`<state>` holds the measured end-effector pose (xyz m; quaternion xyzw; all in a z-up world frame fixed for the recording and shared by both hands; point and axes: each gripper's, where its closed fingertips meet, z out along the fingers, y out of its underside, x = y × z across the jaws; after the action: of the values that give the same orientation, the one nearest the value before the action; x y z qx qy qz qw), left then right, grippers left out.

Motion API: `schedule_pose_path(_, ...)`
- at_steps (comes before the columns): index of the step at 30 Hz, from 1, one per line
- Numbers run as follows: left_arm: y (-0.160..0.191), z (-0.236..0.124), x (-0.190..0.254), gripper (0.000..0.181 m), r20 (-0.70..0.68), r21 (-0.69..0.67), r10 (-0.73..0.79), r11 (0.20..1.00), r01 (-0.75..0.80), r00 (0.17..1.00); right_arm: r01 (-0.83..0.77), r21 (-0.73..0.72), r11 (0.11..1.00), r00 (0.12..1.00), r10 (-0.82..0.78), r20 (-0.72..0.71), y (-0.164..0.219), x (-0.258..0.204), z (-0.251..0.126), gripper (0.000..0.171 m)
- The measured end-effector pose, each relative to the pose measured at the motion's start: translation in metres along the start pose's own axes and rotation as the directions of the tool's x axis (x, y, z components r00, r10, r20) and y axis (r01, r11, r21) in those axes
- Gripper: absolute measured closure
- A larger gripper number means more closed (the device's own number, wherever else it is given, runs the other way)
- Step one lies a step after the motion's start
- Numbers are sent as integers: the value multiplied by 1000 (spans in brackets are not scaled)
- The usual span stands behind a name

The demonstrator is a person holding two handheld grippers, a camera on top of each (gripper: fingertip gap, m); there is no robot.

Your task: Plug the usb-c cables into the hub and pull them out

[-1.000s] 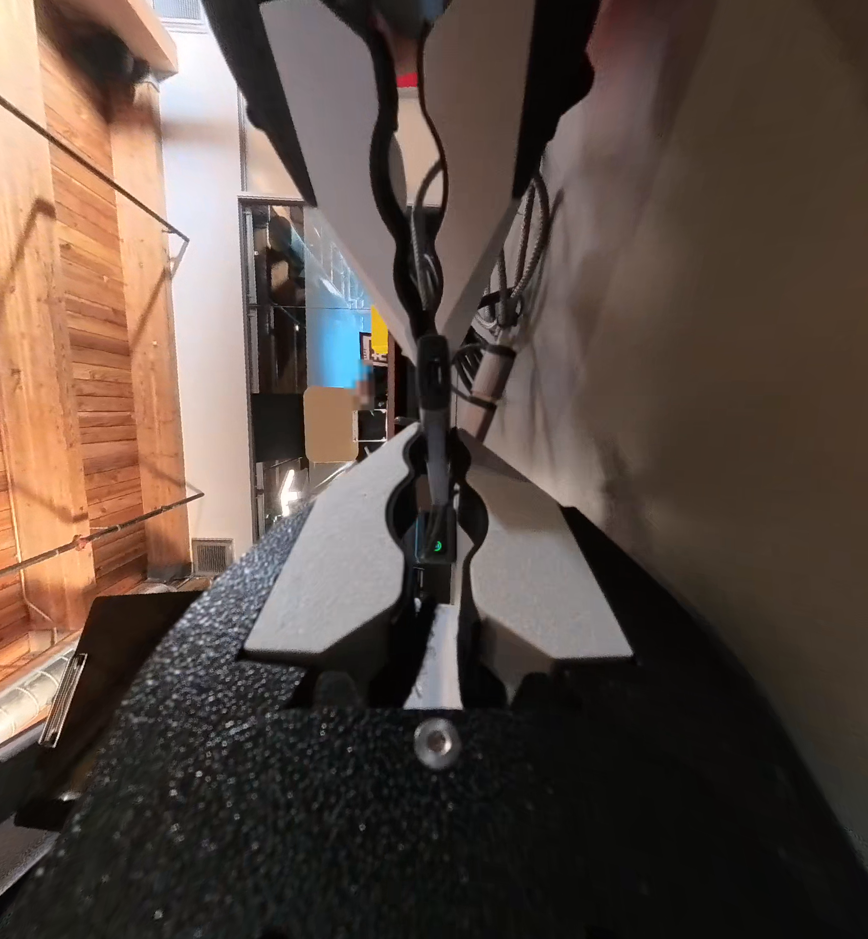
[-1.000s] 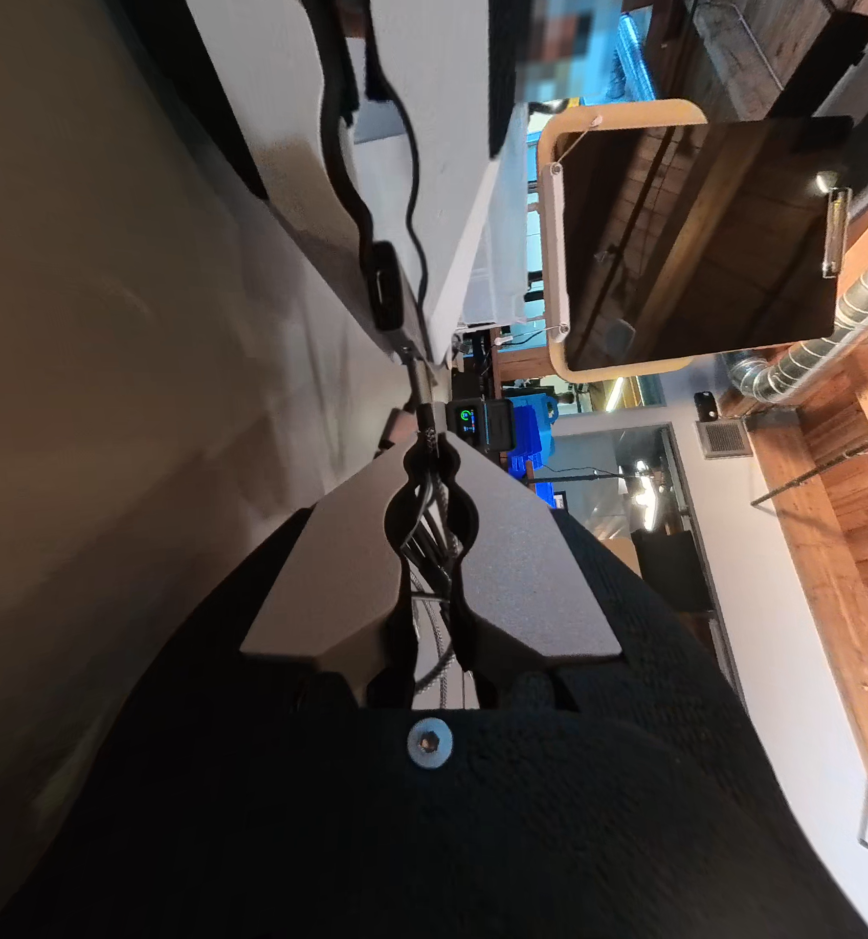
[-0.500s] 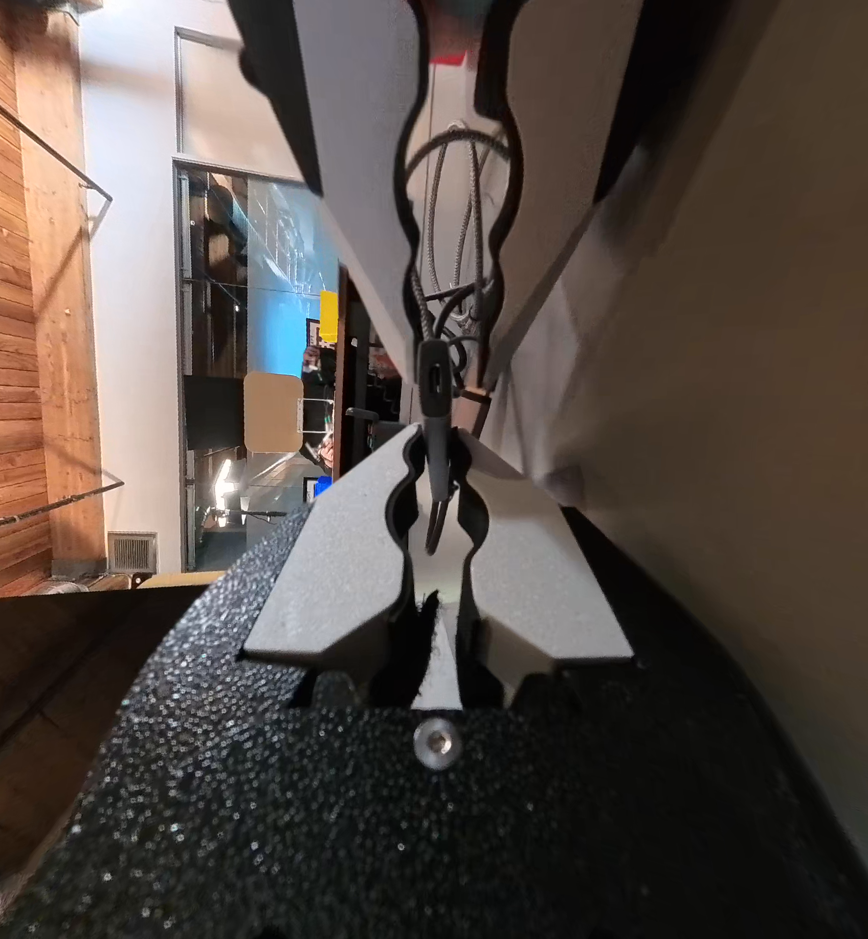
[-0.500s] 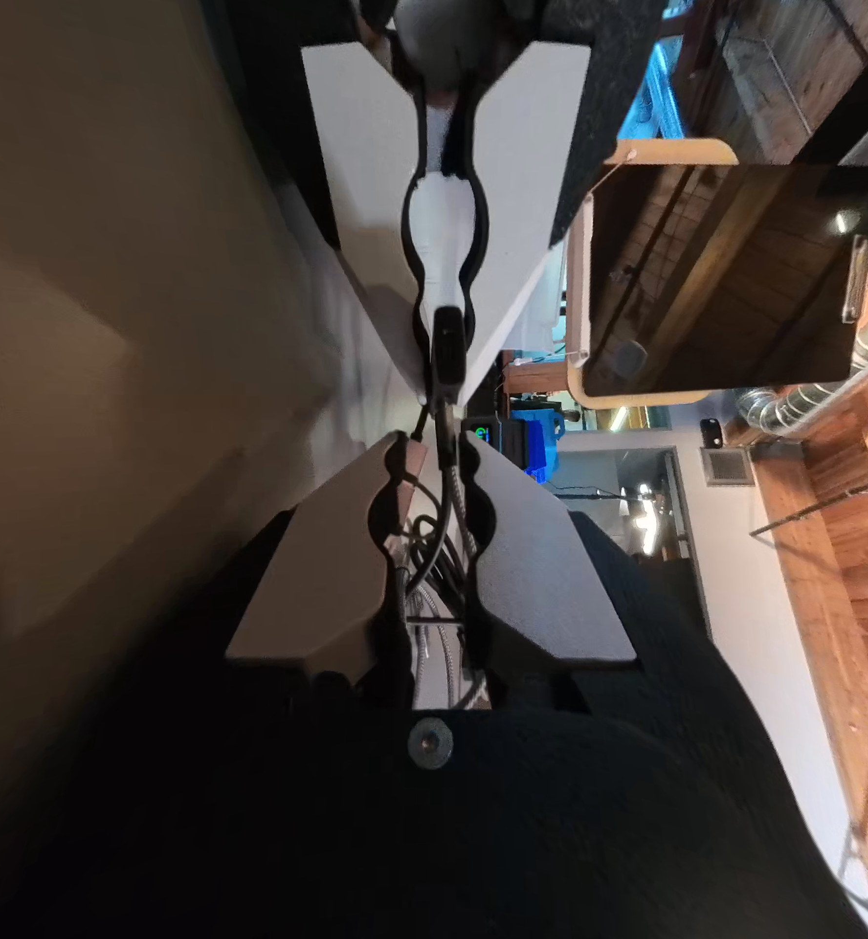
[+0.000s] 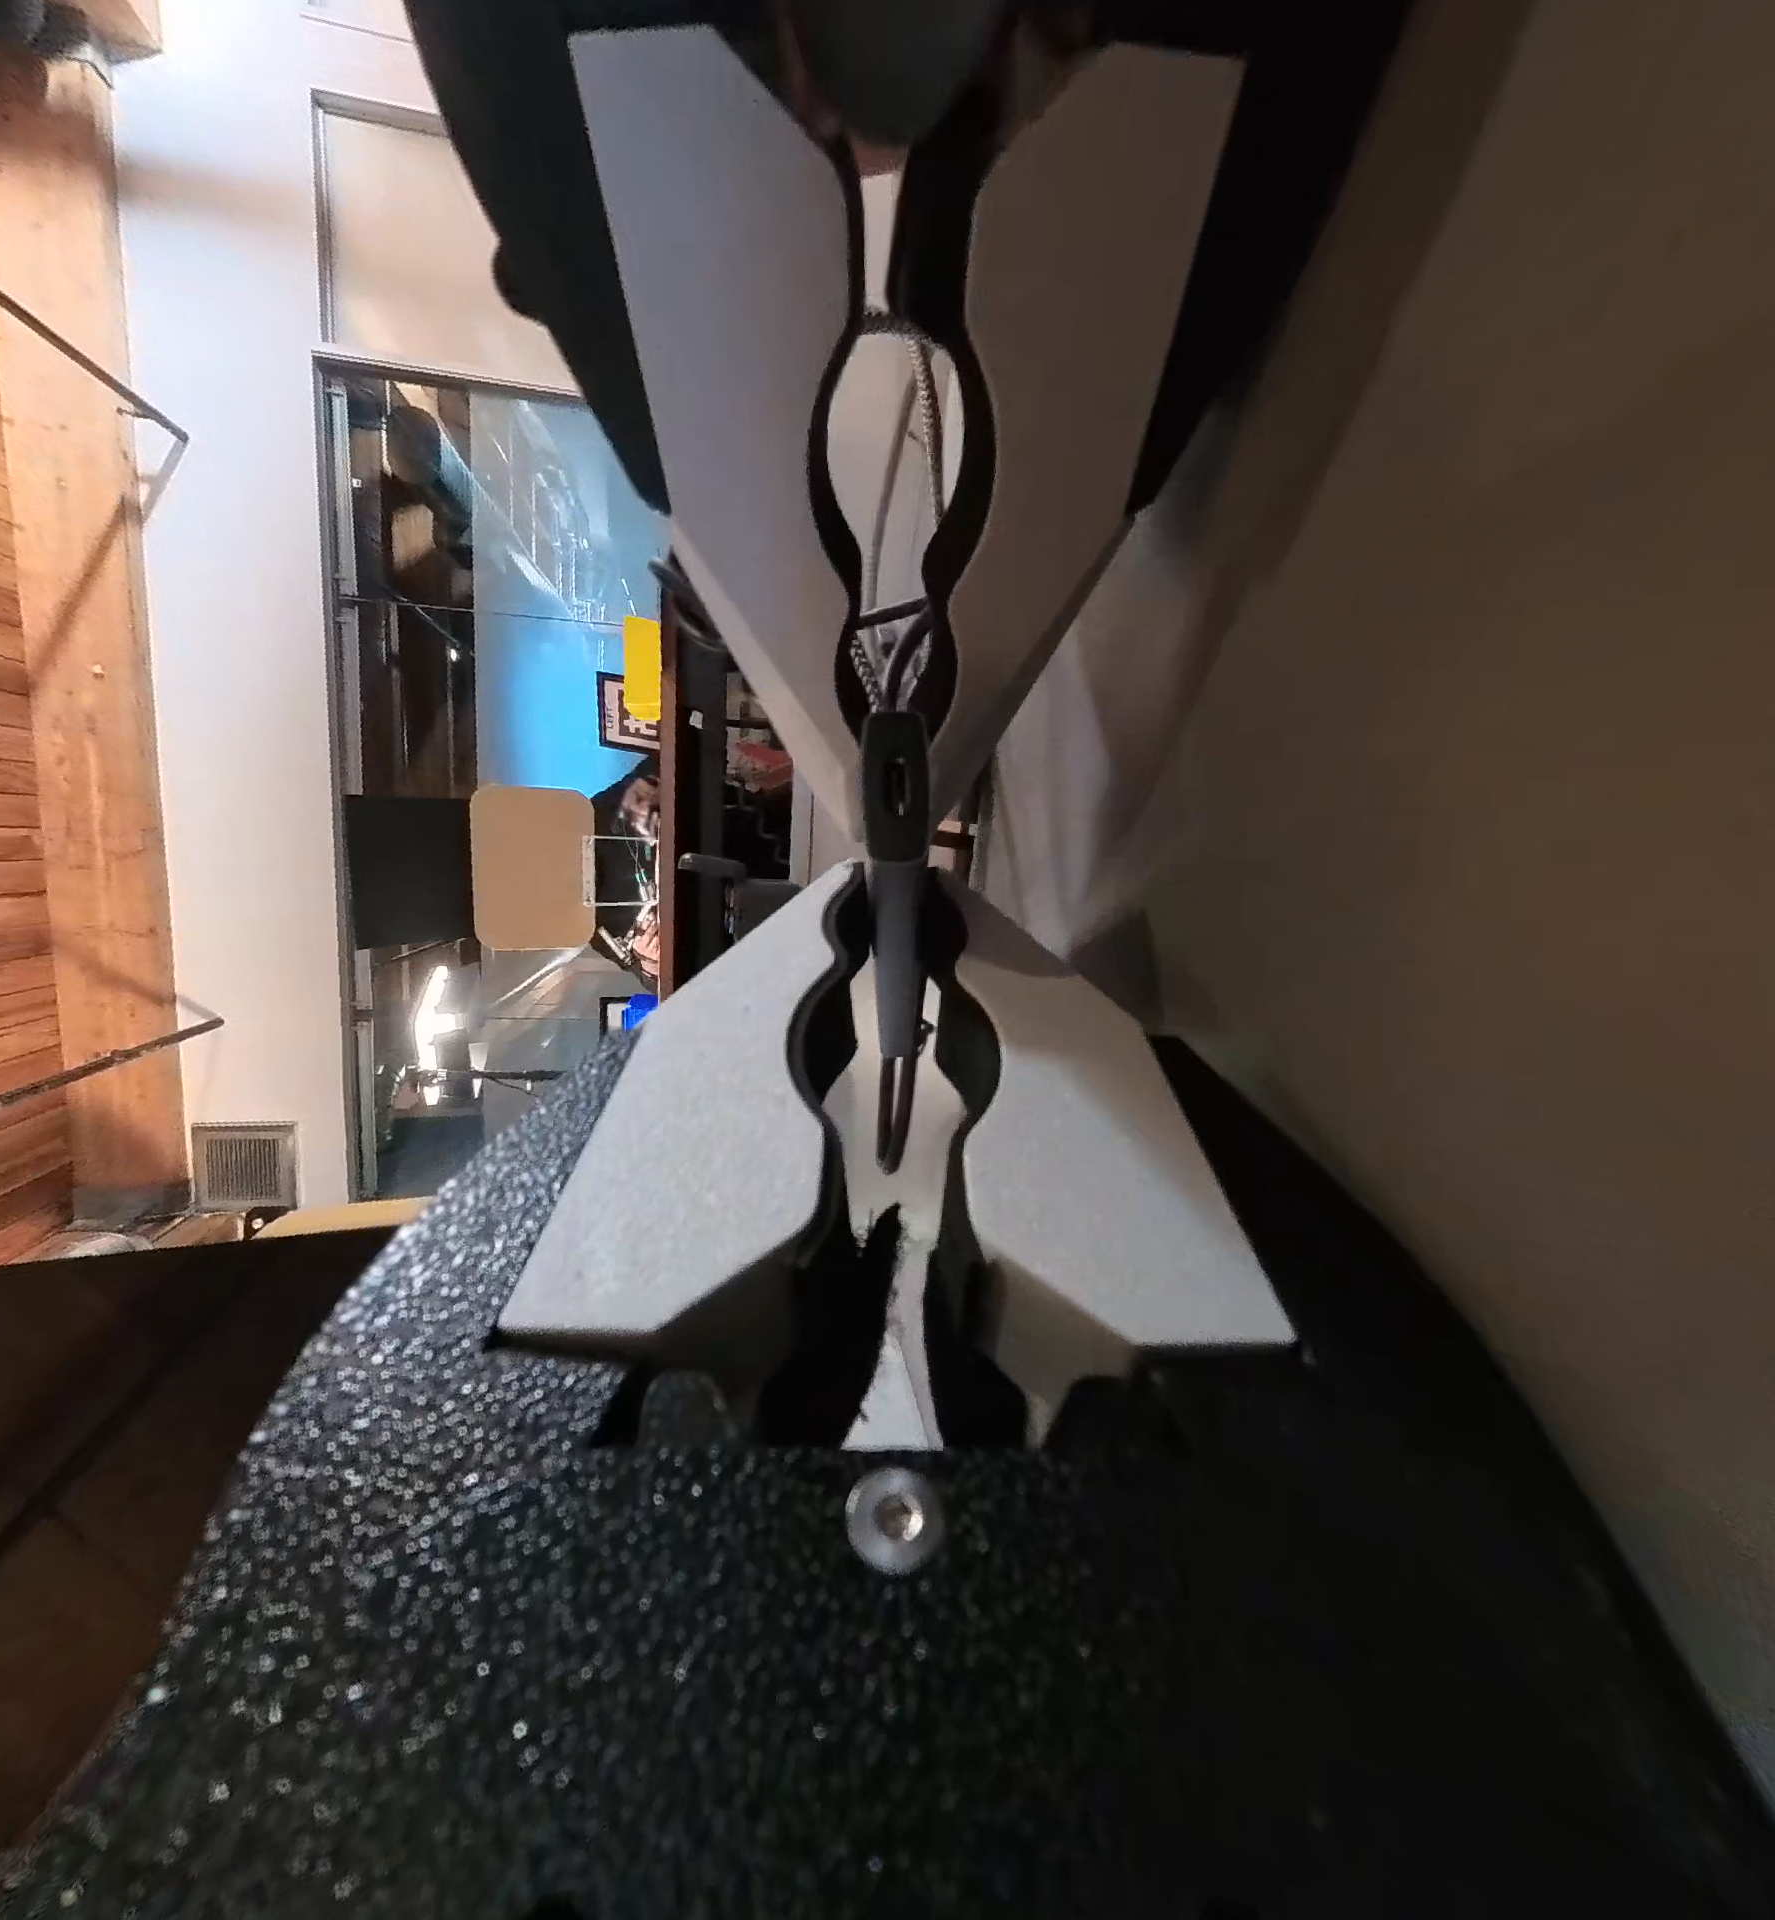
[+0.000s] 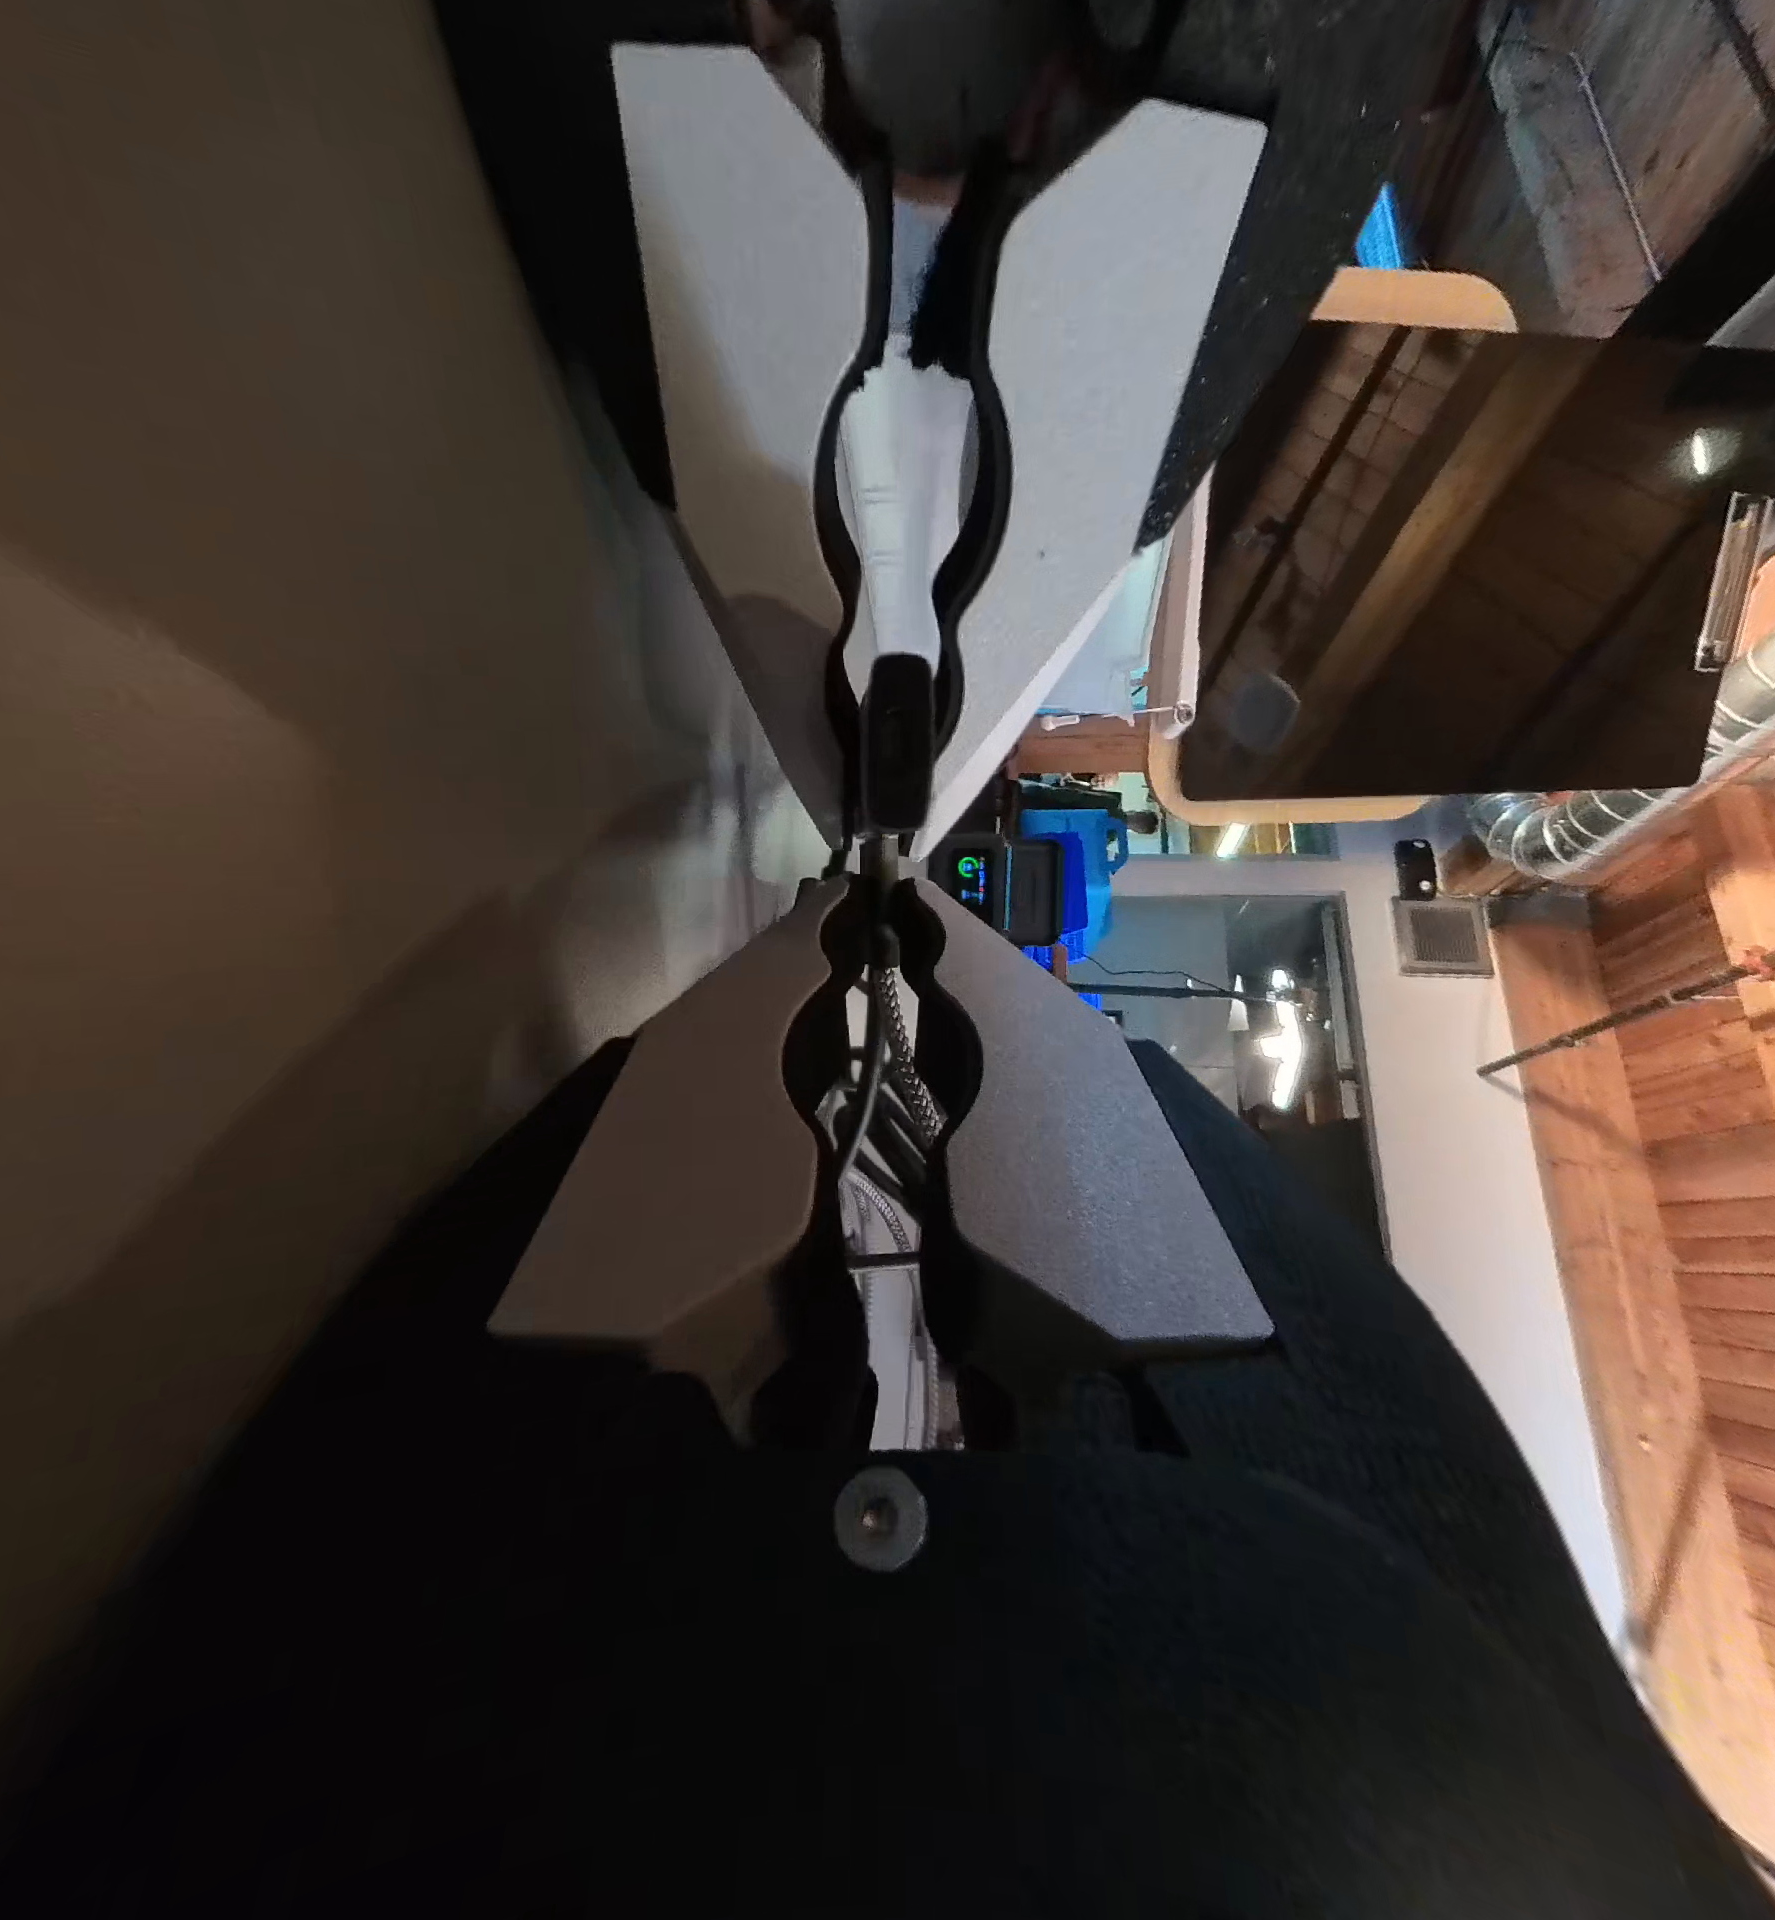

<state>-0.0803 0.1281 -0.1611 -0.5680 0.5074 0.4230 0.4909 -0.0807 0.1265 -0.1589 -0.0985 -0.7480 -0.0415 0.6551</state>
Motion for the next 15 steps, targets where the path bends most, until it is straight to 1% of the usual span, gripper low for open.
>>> schedule_pose_path(4, 0, -3, -1, 173, -2, -13, -21, 1000, 21, 1000, -3, -5, 1000, 1000, 3, -10, -2, 1, -1, 167)
schedule_pose_path(9, -5, -9, 1, 173, -6, 16, -17, 1000, 17, 1000, -19, 9, 1000, 1000, 19, -8, -7, 0, -5, 167)
schedule_pose_path(13, -11, -15, 2, 173, -10, 61, -16, 998, 17, 1000, -26, 18, 1000, 1000, 26, -6, -12, -1, -12, 167)
schedule_pose_path(15, -19, -20, 4, 173, -22, 112, -26, 993, 28, 999, -53, 21, 998, 999, 53, 4, -16, -2, -20, 167)
